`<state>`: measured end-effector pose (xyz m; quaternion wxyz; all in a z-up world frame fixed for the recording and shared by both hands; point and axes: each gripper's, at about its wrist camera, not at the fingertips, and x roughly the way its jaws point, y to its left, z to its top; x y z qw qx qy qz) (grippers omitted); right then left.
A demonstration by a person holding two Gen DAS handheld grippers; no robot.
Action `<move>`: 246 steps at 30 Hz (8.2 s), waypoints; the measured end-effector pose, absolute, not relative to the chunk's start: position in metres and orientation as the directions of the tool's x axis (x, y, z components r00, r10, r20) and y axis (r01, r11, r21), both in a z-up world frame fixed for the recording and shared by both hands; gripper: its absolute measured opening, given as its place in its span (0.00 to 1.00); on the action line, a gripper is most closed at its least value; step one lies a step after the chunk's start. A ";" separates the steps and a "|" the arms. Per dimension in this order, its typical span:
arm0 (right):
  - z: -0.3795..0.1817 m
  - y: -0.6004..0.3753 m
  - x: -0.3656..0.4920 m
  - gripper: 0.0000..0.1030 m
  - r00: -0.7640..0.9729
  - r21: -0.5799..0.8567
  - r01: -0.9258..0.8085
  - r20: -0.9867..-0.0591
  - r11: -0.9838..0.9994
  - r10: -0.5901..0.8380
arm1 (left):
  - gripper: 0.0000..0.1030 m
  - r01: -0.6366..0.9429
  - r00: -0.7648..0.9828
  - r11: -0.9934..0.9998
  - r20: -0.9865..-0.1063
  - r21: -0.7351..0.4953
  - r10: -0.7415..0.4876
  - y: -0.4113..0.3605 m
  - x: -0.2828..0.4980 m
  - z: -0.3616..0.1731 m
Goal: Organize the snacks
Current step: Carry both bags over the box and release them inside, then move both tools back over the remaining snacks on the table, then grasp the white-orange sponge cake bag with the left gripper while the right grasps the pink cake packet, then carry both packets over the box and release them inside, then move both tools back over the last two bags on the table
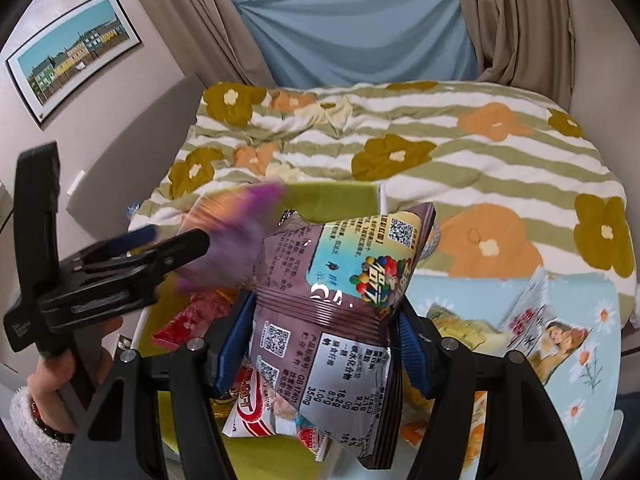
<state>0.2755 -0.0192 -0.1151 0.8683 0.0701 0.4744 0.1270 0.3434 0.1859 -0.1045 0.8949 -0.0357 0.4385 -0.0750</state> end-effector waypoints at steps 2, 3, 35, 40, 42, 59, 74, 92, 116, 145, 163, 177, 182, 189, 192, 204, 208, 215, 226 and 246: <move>-0.119 -0.018 0.272 0.60 0.512 0.234 -0.148 -0.813 0.961 0.277 | 1.00 0.092 0.595 0.985 -0.785 -0.143 -0.169 0.188 0.336 -0.104; -0.119 -0.017 0.271 0.60 0.509 0.233 -0.146 -0.816 0.962 0.275 | 1.00 0.085 0.594 0.985 -0.786 -0.149 -0.170 0.190 0.332 -0.104; -0.135 0.022 0.241 1.00 0.461 0.246 -0.227 -0.825 0.942 0.326 | 1.00 -0.076 0.562 0.986 -0.823 -0.146 -0.078 0.231 0.247 -0.110; -0.118 0.016 0.225 1.00 0.499 0.240 -0.235 -0.802 0.942 0.329 | 1.00 -0.072 0.582 0.987 -0.810 -0.140 -0.073 0.228 0.236 -0.093; -0.107 0.015 0.217 1.00 0.519 0.230 -0.240 -0.791 0.943 0.325 | 1.00 -0.073 0.587 0.987 -0.806 -0.143 -0.073 0.227 0.234 -0.086; -0.033 -0.119 0.137 1.00 0.686 0.111 -0.004 -0.723 0.994 0.084 | 1.00 0.213 0.632 0.960 -0.724 -0.180 -0.276 0.112 0.224 -0.044; -0.101 -0.243 0.120 1.00 0.536 0.073 -0.084 -0.838 0.994 0.107 | 1.00 0.265 0.479 0.959 -0.850 -0.095 -0.217 -0.066 0.210 -0.132; -0.243 -0.221 0.123 0.97 0.394 0.014 -0.382 -0.902 0.924 0.177 | 1.00 0.268 0.429 0.963 -0.896 0.000 -0.119 -0.109 0.243 -0.244; -0.267 -0.210 0.132 0.75 0.364 -0.007 -0.416 -0.918 0.909 0.160 | 0.63 0.309 0.403 0.951 -0.909 0.028 -0.104 -0.125 0.241 -0.268; -0.217 -0.240 0.123 0.57 0.407 -0.061 -0.371 -0.908 0.927 0.103 | 0.60 0.259 0.431 0.965 -0.889 -0.041 -0.154 -0.138 0.186 -0.224; -0.070 -0.172 0.140 0.57 0.594 -0.009 -0.342 -0.777 0.940 0.209 | 0.60 0.097 0.672 0.995 -0.735 -0.037 -0.093 -0.016 0.182 -0.075; -0.058 -0.019 0.193 0.57 0.603 0.097 -0.347 -0.739 0.933 0.301 | 0.60 -0.010 0.628 0.999 -0.778 -0.034 -0.020 0.160 0.219 -0.073; -0.068 0.013 0.207 0.57 0.598 0.113 -0.295 -0.753 0.949 0.276 | 0.61 0.035 0.552 0.998 -0.831 -0.060 -0.069 0.186 0.232 -0.106; -0.079 0.030 0.213 0.57 0.573 0.110 -0.244 -0.785 0.963 0.235 | 1.00 0.059 0.538 0.994 -0.835 -0.095 -0.111 0.192 0.226 -0.122; -0.082 0.031 0.214 0.57 0.569 0.102 -0.247 -0.790 0.964 0.229 | 1.00 0.056 0.537 0.994 -0.837 -0.092 -0.108 0.196 0.224 -0.121; -0.081 0.049 0.241 0.57 0.540 0.116 -0.313 -0.794 0.943 0.278 | 1.00 -0.031 0.574 0.997 -0.818 -0.068 -0.038 0.221 0.220 -0.101; -0.093 0.050 0.259 0.57 0.514 0.158 -0.301 -0.804 0.940 0.299 | 1.00 -0.048 0.574 0.998 -0.819 -0.048 -0.012 0.223 0.225 -0.100; -0.112 0.041 0.270 0.96 0.520 0.197 -0.268 -0.795 0.943 0.314 | 1.00 -0.044 0.548 0.997 -0.836 -0.069 -0.034 0.221 0.230 -0.112; -0.110 0.028 0.244 1.00 0.544 0.177 -0.253 -0.787 0.951 0.291 | 1.00 -0.013 0.544 0.998 -0.837 -0.069 -0.051 0.214 0.221 -0.113; -0.030 -0.040 0.159 1.00 0.703 0.086 -0.146 -0.692 0.986 0.164 | 1.00 0.150 0.643 0.985 -0.749 -0.085 -0.163 0.137 0.190 -0.046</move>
